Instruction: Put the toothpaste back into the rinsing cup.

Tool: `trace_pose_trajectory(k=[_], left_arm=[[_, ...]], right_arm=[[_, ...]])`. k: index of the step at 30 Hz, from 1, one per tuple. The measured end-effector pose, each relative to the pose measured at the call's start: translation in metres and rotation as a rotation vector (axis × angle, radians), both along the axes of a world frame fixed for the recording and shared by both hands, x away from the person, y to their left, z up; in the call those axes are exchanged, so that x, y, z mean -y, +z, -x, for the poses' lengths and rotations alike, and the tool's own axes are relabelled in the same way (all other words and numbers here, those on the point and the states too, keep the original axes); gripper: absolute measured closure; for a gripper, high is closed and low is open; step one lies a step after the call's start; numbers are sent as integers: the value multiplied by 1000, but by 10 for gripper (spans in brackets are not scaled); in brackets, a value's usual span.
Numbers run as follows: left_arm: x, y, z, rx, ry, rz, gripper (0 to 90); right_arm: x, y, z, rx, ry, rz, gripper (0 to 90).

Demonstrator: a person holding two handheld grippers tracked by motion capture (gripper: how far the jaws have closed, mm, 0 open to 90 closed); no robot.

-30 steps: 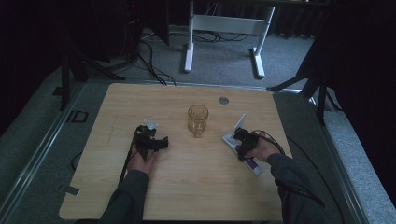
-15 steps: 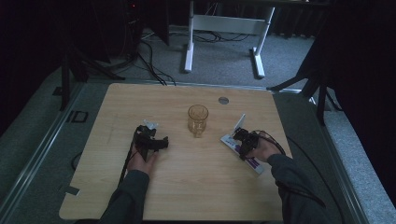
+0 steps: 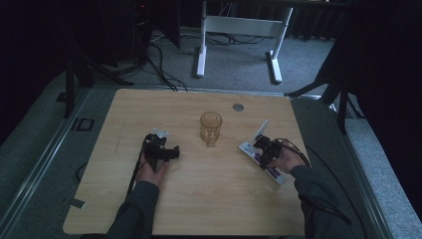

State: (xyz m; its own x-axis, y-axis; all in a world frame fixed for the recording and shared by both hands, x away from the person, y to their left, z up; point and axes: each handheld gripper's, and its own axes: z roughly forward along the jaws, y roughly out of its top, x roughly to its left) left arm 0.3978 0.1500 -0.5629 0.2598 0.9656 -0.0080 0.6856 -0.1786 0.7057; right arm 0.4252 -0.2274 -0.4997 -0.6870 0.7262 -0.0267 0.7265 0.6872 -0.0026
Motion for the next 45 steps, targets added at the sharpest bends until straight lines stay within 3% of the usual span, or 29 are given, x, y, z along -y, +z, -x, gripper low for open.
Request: trace_pose_trajectory(k=[21,28,45], left_arm=[[0,0,0,0,0,0,128],[0,0,0,0,0,0,128],[0,0,0,0,0,0,128]], right_arm=[[8,33,0,127,-30,-91,731],[10,38,-3,137,-52,-138,731],[21,41,-10,232,-114,-247,733]])
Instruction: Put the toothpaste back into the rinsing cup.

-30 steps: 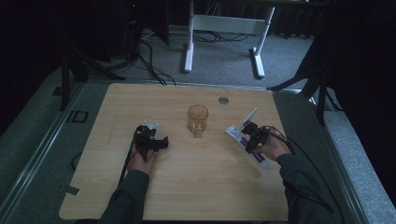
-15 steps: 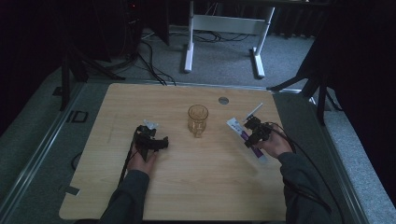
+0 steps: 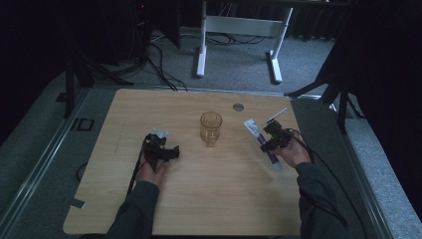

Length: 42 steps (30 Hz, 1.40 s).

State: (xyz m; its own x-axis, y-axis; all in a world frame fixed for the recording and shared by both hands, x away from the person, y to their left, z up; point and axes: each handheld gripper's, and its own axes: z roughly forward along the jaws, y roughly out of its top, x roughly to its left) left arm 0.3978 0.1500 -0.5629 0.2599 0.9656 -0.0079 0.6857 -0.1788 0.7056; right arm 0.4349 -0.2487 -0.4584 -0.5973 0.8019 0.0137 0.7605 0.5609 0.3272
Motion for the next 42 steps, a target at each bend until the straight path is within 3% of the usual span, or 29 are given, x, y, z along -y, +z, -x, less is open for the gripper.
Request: trace_pose_trajectory(k=[22,33,42], left_arm=[[0,0,0,0,0,0,128],[0,0,0,0,1,1,128],[0,0,0,0,0,-1,128]], right_arm=[[4,10,-1,129,-67,-90,733],[4,14,-1,154,-86,-139,733],[5,18,0,171,-100,-142,733]])
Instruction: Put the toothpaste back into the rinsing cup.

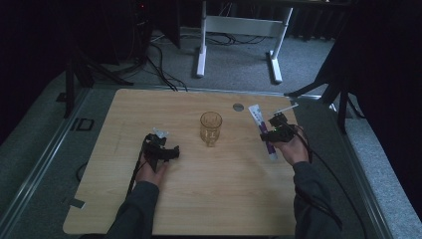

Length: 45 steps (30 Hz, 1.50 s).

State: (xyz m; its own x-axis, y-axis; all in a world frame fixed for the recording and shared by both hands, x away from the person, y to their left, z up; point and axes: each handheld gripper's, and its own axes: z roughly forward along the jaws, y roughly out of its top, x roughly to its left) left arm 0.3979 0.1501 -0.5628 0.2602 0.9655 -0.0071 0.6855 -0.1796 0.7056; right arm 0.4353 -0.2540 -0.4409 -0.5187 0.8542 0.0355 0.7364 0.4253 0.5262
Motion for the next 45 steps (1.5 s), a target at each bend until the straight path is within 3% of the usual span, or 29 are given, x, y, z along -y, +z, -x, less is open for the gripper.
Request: trace_pose_trajectory(k=[8,34,45], left_arm=[[0,0,0,0,0,0,128],[0,0,0,0,2,2,128],[0,0,0,1,1,0,128]], right_arm=[[-6,-2,0,4,14,20,733],[-28,5,-2,82,43,-10,733],[-37,9,-4,91,61,-25,733]])
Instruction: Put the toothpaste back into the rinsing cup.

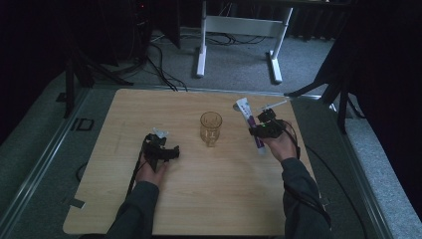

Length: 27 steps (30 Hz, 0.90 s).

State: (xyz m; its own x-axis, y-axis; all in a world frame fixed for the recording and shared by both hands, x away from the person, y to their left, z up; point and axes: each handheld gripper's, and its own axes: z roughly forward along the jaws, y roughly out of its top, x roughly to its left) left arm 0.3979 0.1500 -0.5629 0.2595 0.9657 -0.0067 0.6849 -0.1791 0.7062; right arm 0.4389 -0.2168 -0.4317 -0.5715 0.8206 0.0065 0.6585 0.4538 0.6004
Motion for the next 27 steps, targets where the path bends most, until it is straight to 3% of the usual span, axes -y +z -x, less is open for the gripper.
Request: trace_pose_trajectory(k=[27], left_arm=[[0,0,0,-1,-1,0,128]], right_arm=[[-8,6,0,32,20,-31,732]])
